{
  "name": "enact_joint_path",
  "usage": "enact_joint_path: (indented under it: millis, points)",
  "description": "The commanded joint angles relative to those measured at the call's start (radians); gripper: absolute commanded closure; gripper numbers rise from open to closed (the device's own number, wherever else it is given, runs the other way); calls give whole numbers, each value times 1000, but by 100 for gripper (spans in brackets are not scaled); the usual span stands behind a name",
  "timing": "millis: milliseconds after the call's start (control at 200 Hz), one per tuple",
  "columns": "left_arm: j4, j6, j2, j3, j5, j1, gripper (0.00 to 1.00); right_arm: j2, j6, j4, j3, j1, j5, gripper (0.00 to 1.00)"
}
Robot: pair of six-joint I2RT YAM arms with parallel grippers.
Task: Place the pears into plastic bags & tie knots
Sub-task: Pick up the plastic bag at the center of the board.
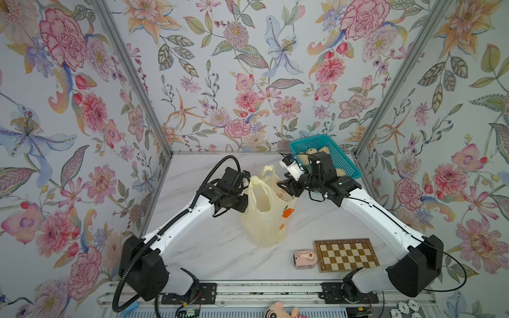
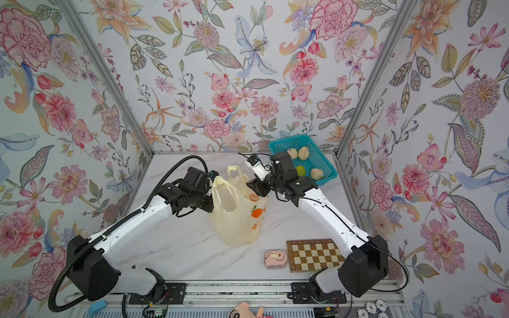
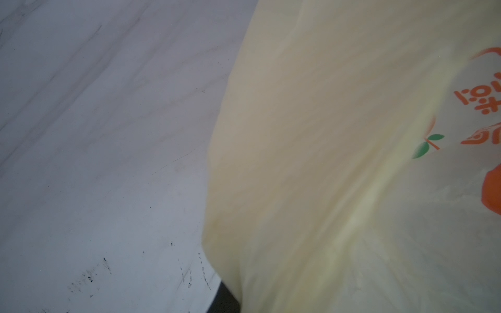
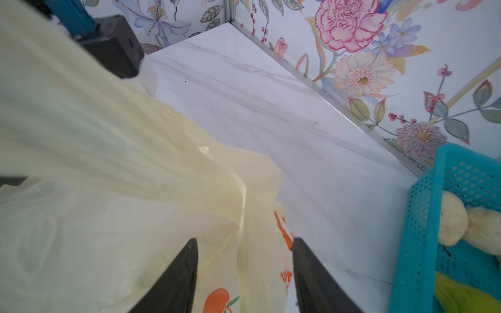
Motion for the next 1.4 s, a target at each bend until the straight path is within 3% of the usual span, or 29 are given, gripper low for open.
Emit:
enact_joint_path:
  millis: [0,115,250,380,490,631,731,821,1066,1246,1396]
  points:
    - [9,16,-24,36,6,-7,87,18,-29,62,3,-14,-106,54]
    - [27,23,-32,40,5,-7,79,23,-27,95,-10,-27,-117,78]
    - [70,52,-37,55,-22,-7,51,24,-26,112,-17,-48,-135,100]
    - [124,127,-17,103,-65,-6,31,26,-24,112,-23,-67,-177,100]
    - [183,216,14,143,-58,-4,26,27,-19,112,-30,-77,-193,100]
    - [294,317,38,145,29,-5,23,30,-9,114,-37,-89,-215,100]
    - [352,365,63,144,84,1,29,26,-8,113,-44,-95,-219,100]
    - [383,378,84,142,137,25,42,22,-6,114,-51,-106,-221,100]
    - [476,369,86,82,334,70,68,-1,11,145,-83,-124,-256,100]
    - [498,353,93,62,368,76,84,-11,27,212,-114,-126,-308,72]
    - [499,351,95,58,387,80,94,3,22,259,-111,-131,-338,60]
